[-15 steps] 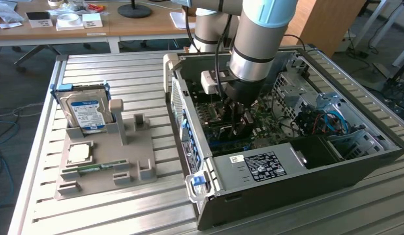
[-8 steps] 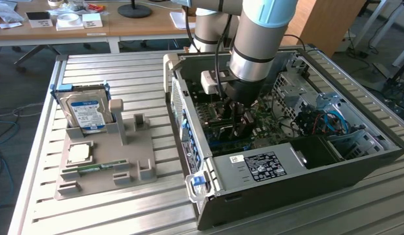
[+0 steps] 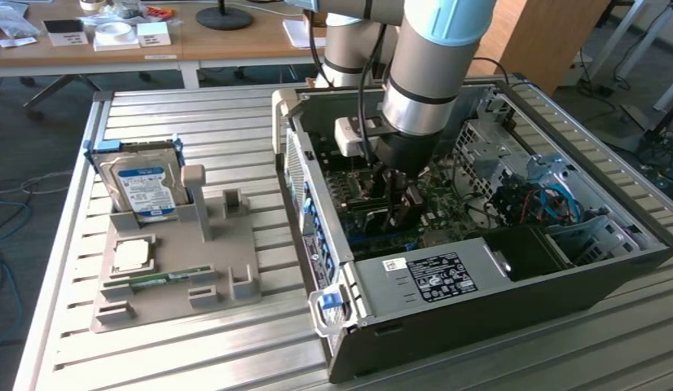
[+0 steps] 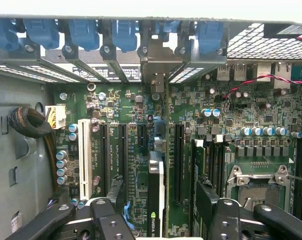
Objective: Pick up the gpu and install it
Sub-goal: 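Insert the gpu into the slot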
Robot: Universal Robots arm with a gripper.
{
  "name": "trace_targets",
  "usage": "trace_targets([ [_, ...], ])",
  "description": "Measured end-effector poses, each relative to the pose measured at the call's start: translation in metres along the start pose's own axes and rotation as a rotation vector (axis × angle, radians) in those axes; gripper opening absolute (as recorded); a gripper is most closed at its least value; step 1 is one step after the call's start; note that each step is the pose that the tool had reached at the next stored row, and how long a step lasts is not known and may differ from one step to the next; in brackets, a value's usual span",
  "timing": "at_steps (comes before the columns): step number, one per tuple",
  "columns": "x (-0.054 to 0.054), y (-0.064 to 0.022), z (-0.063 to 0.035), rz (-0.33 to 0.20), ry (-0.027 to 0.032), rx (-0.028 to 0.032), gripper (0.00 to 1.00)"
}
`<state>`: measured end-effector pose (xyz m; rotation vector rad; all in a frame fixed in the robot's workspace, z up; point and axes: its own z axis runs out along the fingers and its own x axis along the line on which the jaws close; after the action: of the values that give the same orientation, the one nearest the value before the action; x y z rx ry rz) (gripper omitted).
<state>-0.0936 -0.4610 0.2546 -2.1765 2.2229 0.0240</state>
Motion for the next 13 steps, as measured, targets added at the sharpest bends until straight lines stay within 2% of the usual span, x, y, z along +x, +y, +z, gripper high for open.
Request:
trace_targets([
  [7,0.0,-0.0001,-0.0077,0.0,-0.0004,0.0002,0.69],
  [13,-0.001,-0.0003,-0.0191,0.0,-0.0003,0.0002,0.69],
])
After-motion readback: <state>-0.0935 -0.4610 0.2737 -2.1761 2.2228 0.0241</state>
